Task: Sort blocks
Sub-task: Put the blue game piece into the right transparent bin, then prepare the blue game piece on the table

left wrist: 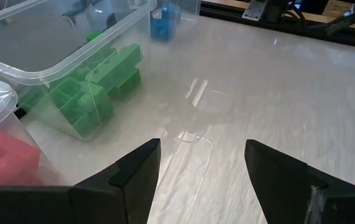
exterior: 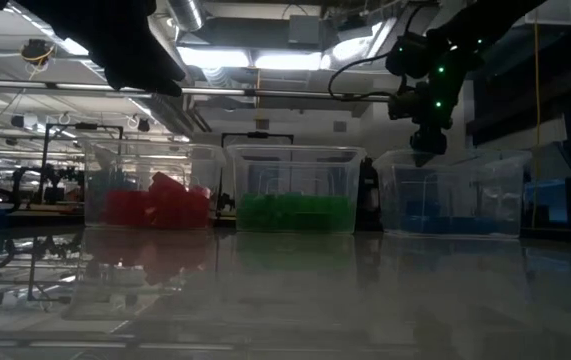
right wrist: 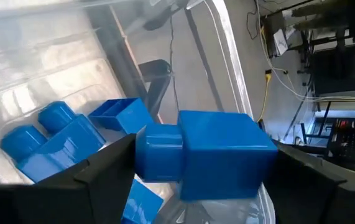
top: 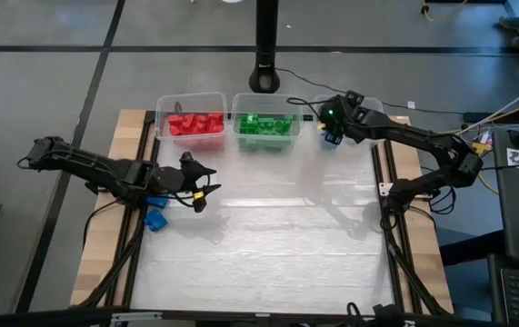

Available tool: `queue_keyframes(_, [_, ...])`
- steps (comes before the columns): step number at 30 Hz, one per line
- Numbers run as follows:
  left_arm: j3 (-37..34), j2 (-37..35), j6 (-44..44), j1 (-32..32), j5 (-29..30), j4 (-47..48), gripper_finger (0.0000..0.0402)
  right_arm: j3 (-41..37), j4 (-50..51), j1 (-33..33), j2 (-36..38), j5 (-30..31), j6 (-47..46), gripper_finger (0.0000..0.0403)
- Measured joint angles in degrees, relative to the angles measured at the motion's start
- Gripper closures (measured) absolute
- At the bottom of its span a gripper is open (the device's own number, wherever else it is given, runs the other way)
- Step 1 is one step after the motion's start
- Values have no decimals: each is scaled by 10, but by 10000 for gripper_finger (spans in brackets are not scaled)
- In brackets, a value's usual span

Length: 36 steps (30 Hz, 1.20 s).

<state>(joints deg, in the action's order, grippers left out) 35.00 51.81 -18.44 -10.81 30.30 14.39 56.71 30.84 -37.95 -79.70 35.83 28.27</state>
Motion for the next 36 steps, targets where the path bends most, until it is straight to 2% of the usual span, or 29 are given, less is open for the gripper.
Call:
queue_keyframes(8, [0,0,0,0,0,0,178,0,7,0,0,-17,-7,67])
queue_keyframes(19, [0,0,1,0,0,0,178,4,9,1,-1,-46,33,76])
queue_keyframes(26, [0,0,5,0,0,0,178,50,29,2,25,-55,37,77])
queue_keyframes(31, [0,0,4,0,-1,4,178,62,42,46,66,-89,36,77])
queue_keyframes(36, [0,1,-13,0,-29,73,178,63,41,147,95,-136,23,77])
